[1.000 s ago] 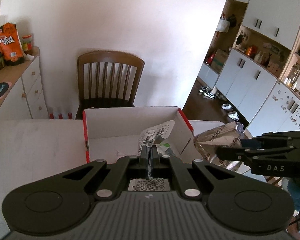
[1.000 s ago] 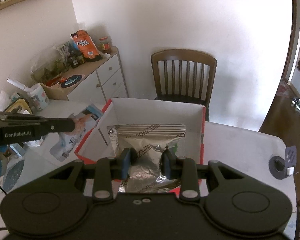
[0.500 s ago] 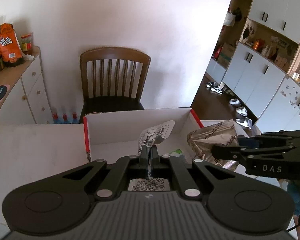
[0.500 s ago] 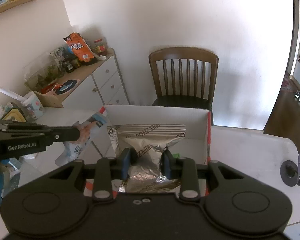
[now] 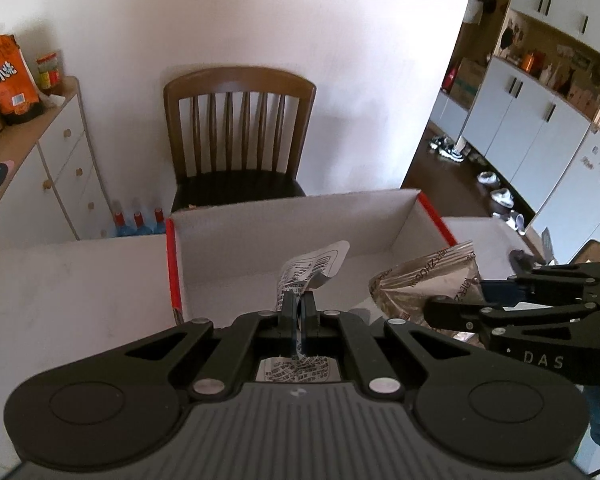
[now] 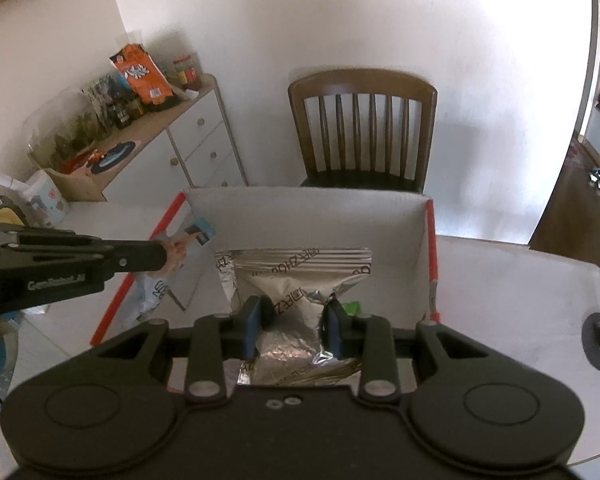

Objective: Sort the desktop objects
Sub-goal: 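Lower the sachet and foil pouch into the red box and release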

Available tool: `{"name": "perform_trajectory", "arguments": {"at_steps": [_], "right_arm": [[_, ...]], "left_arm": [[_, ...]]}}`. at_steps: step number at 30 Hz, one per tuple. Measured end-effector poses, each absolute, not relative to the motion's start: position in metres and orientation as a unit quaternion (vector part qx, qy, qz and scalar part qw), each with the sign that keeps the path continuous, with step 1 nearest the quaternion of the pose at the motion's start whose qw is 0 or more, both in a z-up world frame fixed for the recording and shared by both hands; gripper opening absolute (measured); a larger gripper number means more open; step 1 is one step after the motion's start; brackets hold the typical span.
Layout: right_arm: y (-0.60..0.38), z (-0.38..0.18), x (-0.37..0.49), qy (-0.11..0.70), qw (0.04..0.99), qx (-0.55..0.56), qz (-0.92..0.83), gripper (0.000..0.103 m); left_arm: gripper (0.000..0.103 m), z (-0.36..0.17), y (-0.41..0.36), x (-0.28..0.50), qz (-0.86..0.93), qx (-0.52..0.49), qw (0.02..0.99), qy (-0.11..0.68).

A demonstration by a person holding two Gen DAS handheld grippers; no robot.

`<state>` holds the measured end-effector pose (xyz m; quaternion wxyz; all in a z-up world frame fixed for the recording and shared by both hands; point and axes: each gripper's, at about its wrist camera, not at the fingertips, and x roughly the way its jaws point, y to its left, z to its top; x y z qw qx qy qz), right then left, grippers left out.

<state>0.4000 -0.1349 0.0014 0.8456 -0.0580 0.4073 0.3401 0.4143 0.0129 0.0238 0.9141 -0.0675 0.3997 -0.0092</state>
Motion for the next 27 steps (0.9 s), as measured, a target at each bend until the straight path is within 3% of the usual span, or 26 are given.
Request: {"name": "perform_trajectory", "arguments": {"at_steps": [27], "right_arm": [[-0.107,-0.053,0.394,0.438,0.829,-0.125,0.324,0.033]], "left_arm": [[0.001,-0.042,0.016,0.434,0.016,-0.048,0.876,0.479]]}}
